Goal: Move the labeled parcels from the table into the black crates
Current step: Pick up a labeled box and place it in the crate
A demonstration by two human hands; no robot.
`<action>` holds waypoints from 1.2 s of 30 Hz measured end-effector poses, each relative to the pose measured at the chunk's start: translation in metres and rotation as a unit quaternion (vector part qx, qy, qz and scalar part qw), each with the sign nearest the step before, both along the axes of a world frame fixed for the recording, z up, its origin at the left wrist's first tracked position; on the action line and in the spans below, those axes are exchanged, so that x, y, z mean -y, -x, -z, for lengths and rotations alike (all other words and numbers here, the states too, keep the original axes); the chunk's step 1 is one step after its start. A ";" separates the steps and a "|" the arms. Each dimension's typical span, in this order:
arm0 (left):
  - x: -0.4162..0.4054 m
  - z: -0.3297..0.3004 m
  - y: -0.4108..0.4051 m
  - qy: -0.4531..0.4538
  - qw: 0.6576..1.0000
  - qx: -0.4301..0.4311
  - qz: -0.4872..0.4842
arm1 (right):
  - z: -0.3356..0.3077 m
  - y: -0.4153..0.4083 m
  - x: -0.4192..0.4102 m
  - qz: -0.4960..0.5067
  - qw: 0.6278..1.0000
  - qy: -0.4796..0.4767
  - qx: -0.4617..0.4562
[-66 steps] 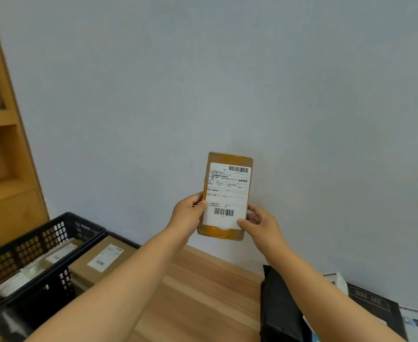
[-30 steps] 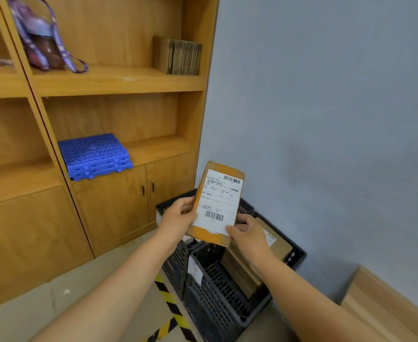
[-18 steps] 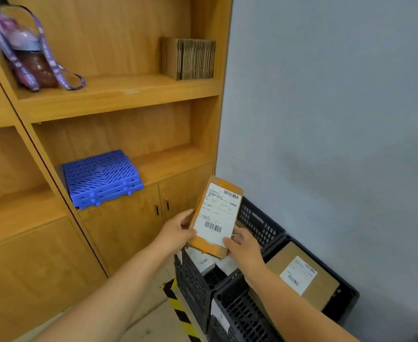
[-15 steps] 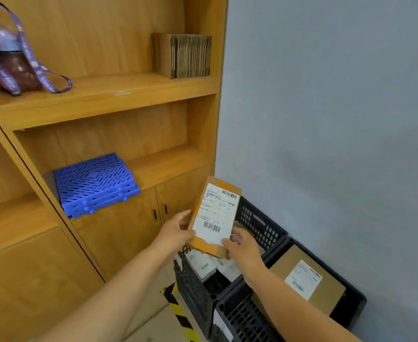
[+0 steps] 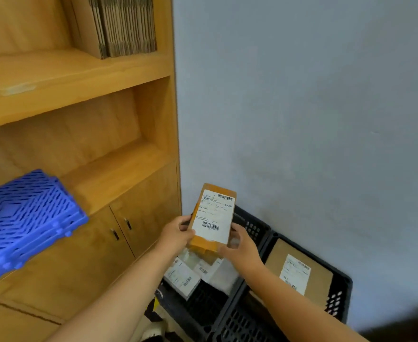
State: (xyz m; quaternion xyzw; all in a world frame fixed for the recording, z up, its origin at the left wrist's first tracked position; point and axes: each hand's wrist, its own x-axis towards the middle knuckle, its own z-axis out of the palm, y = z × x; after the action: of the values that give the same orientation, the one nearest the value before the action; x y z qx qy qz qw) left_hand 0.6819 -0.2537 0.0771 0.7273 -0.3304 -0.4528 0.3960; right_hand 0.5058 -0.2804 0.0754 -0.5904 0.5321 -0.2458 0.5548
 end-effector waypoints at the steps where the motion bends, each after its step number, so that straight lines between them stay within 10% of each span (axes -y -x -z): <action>1: 0.014 0.005 -0.005 -0.006 1.000 -0.006 0.013 | 0.002 -0.003 0.008 0.009 1.000 -0.002 -0.001; 21: 0.171 0.162 -0.067 -0.173 0.943 -0.012 0.284 | 0.144 -0.079 0.081 0.182 0.953 -0.204 -0.129; 36: 0.204 0.327 -0.001 -0.231 0.929 0.016 0.287 | 0.281 -0.045 0.111 0.013 0.919 -0.185 -0.349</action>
State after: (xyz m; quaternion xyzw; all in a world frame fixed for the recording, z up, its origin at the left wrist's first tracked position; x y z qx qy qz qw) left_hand 0.6826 -0.4580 -0.2500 0.6802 -0.4174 -0.5991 0.0645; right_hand 0.5511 -0.3919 -0.2061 -0.5184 0.7356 0.0716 0.4301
